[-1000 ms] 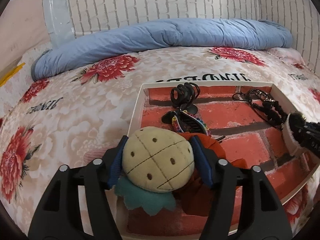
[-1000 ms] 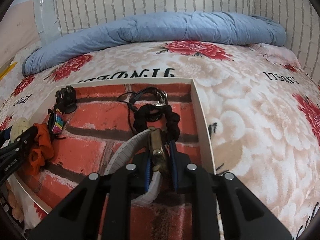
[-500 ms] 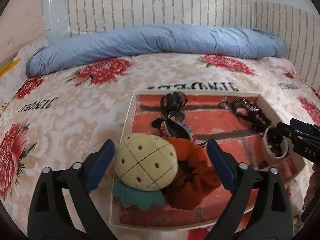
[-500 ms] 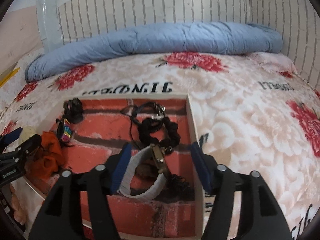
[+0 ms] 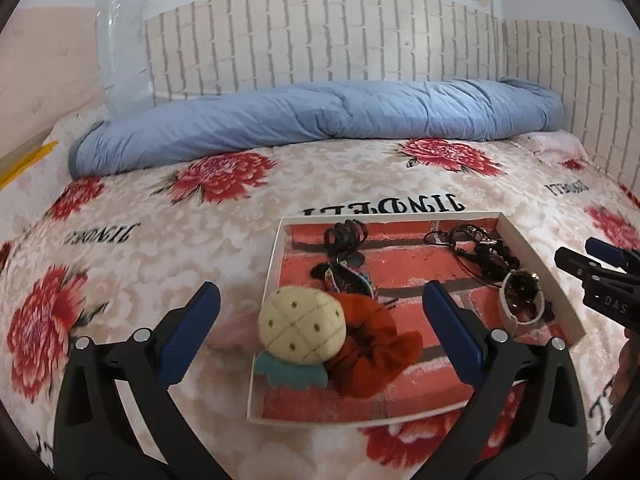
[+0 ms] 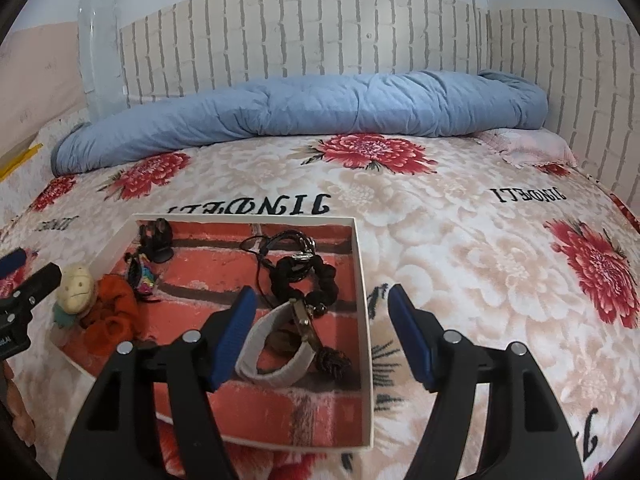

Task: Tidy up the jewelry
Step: 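Withdraw both tools toward the wooden bead bracelet and cream flower scrunchie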

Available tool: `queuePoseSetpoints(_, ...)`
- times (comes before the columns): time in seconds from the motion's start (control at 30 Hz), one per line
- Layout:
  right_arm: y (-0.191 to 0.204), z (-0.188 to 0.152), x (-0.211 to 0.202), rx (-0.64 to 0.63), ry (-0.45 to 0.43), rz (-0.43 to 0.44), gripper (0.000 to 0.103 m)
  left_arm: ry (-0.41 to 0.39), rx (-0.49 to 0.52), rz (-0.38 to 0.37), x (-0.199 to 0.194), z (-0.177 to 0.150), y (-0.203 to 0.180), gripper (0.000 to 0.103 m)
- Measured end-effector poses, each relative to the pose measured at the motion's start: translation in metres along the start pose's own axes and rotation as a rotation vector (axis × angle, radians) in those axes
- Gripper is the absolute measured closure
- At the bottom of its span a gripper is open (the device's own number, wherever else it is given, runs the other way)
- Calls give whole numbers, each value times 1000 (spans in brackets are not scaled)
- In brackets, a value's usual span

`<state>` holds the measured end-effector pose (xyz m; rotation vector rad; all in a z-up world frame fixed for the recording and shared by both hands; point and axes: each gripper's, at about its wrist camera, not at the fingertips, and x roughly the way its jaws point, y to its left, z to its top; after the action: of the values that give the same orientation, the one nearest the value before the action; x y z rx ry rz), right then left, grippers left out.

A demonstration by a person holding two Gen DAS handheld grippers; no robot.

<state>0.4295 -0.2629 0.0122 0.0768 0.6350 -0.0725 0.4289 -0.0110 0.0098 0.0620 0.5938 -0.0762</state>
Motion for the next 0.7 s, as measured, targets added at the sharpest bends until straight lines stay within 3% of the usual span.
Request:
queuePoseSetpoints(0.3,-17,-32,-49,-3,13,-12,36,22,-4,20,-49,-28,5,5)
queuePoseSetpoints(0.5,-21,-62,-69,-20,44,-18,36,69,-50,-3,-66,-59,11,5)
queuePoseSetpoints(0.7,-16,-83,-83,-53,64,-19,36,108,-49,30,-80,-89,7,5)
